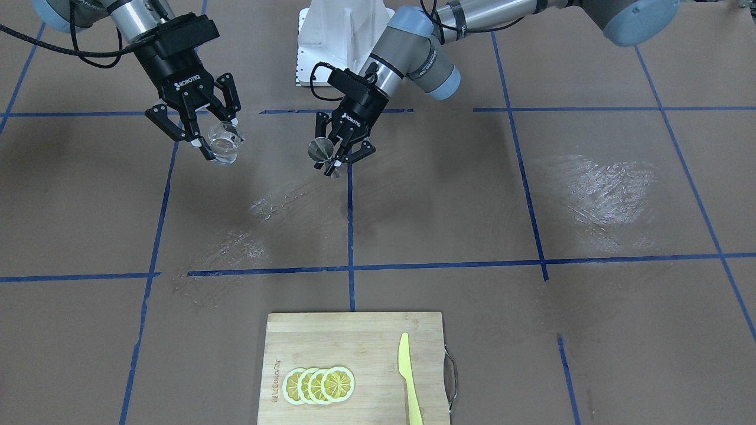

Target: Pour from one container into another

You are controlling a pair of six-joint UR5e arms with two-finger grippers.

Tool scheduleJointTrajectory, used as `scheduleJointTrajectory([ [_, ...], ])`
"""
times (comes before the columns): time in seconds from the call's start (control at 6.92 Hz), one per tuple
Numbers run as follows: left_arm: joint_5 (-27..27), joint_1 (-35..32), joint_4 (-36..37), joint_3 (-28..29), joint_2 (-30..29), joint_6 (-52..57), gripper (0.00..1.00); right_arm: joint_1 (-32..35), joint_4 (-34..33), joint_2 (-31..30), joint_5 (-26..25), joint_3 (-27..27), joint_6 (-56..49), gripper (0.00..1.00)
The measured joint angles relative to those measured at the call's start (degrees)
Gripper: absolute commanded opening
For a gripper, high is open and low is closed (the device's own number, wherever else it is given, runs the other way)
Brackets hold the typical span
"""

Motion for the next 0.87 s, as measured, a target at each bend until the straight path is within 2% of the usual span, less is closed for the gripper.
scheduleJointTrajectory([
  [0.58, 0.5, -0.3, 0.0, 1.4, -2.0, 0.2, 0.0, -2.6, -9.9, 6.6, -0.6, 0.1, -1.2, 0.0],
  [0.87, 0.5, -0.7, 0.0, 1.4, -2.4, 0.2, 0.0, -4.9, -11.9, 7.3, -2.0, 0.0, -2.2, 0.0],
])
